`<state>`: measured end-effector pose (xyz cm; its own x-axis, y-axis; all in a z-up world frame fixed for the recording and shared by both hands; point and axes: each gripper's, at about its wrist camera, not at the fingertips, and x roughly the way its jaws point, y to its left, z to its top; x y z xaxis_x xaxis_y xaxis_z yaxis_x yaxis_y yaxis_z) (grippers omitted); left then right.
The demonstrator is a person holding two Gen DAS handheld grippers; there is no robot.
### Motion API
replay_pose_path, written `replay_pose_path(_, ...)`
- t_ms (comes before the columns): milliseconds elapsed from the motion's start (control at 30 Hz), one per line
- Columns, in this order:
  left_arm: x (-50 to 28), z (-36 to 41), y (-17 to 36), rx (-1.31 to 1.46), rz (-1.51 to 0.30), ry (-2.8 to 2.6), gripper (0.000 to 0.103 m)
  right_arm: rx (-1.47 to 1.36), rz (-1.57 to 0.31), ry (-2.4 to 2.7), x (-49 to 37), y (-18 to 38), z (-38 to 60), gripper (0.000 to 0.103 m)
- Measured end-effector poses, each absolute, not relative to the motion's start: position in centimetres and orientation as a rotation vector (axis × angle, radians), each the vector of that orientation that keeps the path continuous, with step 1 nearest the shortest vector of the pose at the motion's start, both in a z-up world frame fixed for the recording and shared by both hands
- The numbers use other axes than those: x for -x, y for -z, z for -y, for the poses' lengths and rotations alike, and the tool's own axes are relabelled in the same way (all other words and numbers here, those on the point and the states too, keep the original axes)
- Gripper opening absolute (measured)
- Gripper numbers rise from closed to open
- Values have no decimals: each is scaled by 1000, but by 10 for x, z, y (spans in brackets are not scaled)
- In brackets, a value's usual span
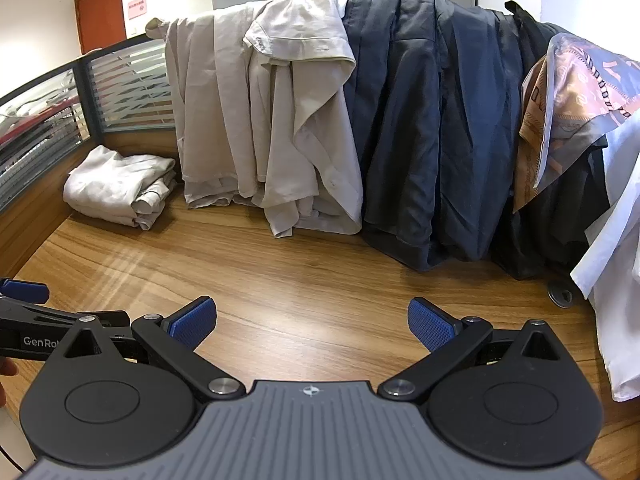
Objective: Fold clothes
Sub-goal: 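Move both open grippers toward the beige shirt hanging on the partition, then close the right gripper on the beige shirt's sleeve cuff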
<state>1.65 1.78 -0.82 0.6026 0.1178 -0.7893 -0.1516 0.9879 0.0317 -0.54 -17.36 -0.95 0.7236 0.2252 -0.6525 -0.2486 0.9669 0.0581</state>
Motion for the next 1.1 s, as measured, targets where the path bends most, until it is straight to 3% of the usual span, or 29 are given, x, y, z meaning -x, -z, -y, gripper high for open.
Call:
replay_pose_path(600,-25,-31,11,51,-932,-183,103,14,-743,-268,-9,7,172,103)
replay_pose_path(1100,-58,-110,13,-6,-932,-135,103,12,-634,-303,-149,-54,120,102)
